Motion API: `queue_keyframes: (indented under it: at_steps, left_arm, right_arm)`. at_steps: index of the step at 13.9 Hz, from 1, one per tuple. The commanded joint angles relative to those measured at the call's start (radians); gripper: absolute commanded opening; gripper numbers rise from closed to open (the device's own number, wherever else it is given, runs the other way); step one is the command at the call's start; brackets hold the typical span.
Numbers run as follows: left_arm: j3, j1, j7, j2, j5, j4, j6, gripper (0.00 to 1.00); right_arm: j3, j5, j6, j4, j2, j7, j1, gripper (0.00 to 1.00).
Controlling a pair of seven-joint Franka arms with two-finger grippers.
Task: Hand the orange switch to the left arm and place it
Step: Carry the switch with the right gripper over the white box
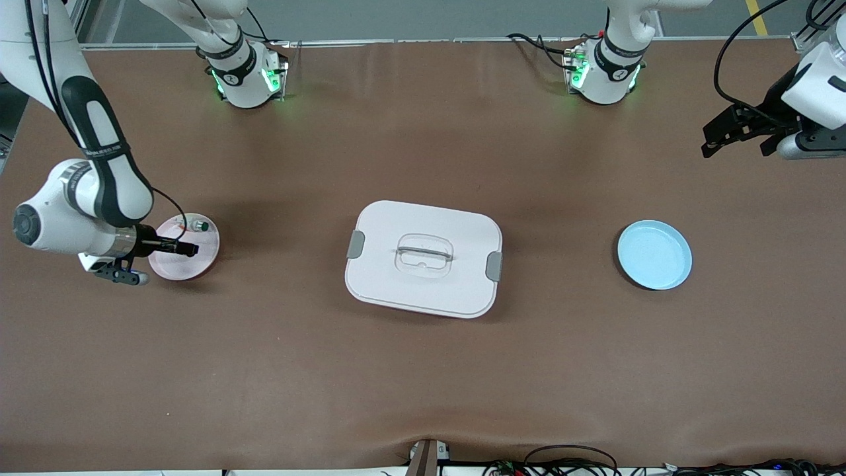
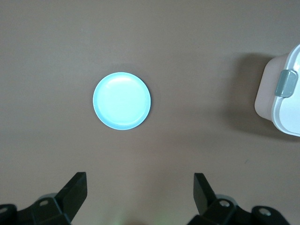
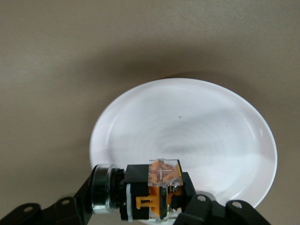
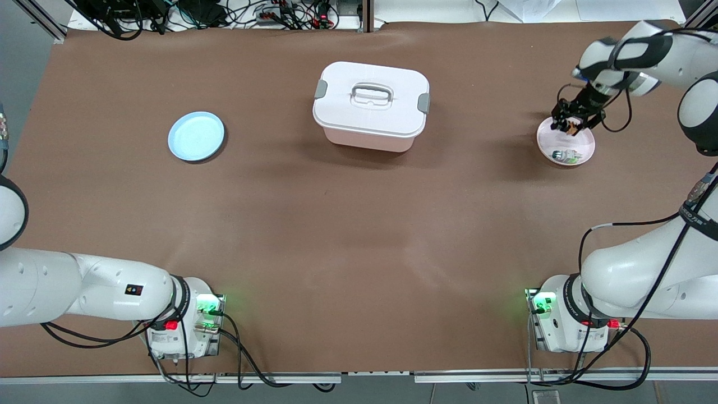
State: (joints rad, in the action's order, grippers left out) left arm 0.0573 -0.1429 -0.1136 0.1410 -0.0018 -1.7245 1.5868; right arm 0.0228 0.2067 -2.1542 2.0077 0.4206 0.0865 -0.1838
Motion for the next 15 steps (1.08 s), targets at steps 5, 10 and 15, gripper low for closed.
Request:
queue_keyframes:
  at_steps: [5, 10, 15]
  left_arm:
    - [-0.002, 0.003, 0.023, -0.014, 0.013, 0.025, -0.021, 1.0]
    - [-0.002, 0.005, 0.023, -0.014, 0.011, 0.025, -0.021, 1.0]
    - [-0.001, 0.005, 0.023, -0.014, 0.011, 0.025, -0.021, 1.0]
  right_arm:
    - [-0.061, 0.135, 0.278, -0.156, -0.048, -0.347, 0.078, 0.0]
    - [-0.06, 0.211, 0.362, -0.325, -0.043, -0.733, 0.257, 0.0]
    - [-0.06, 0.264, 0.359, -0.532, -0.008, -1.117, 0.414, 0.0]
